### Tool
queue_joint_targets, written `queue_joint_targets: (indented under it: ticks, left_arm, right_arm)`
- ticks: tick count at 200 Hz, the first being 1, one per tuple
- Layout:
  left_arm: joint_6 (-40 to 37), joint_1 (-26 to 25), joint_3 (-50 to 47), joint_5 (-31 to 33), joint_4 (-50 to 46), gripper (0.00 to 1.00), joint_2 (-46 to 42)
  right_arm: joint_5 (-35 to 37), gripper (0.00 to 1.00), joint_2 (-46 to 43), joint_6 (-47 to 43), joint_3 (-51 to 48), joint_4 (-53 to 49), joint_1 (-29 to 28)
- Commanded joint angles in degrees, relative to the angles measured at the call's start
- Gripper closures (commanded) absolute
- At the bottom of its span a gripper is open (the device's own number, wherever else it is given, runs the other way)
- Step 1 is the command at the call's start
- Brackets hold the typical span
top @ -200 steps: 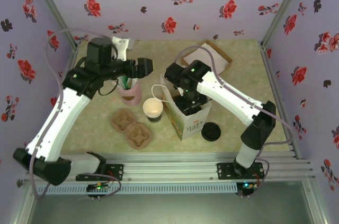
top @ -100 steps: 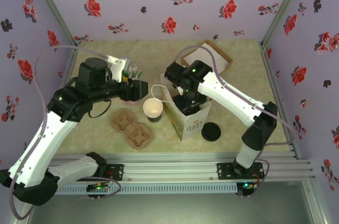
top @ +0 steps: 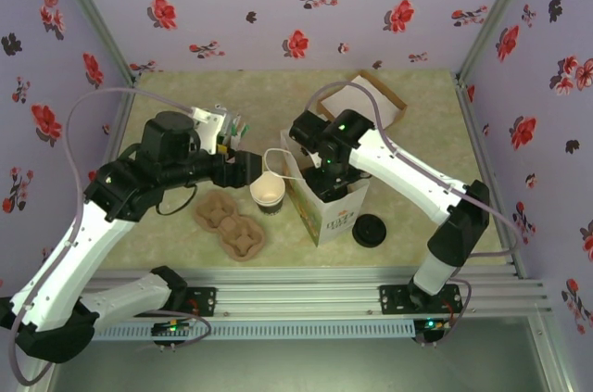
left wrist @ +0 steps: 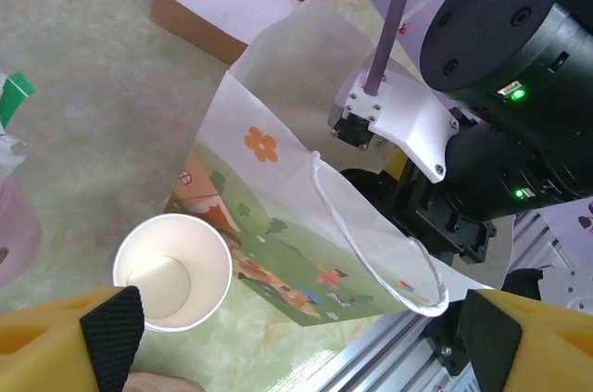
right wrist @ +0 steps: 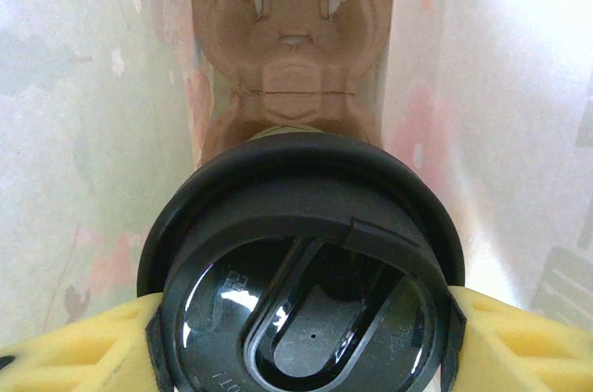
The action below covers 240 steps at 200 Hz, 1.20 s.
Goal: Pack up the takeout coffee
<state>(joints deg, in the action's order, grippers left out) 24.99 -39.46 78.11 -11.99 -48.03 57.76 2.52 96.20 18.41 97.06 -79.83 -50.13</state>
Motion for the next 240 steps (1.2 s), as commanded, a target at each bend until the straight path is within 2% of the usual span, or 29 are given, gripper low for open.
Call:
queue_joint_targets:
  ticks: [1, 174, 240]
  left_arm:
    - [0.8, -0.9, -0.6, 0.0, 1.7, 0.09, 0.1]
    - [1.3, -1.9, -0.4, 0.0, 3.6, 0.11, 2.4]
    - [1.0, -1.8, -0.3, 0.3, 3.7, 0.11, 2.6]
  right_arm:
    - [-0.4, 0.35, -2.2, -0.7, -1.2, 1.1, 0.4]
    - [-2.1, 0.35, -1.5, -0.1, -5.5, 3.4, 1.0]
    - [-2.4, 0.35, -0.6, 0.6, -4.5, 1.4, 1.3]
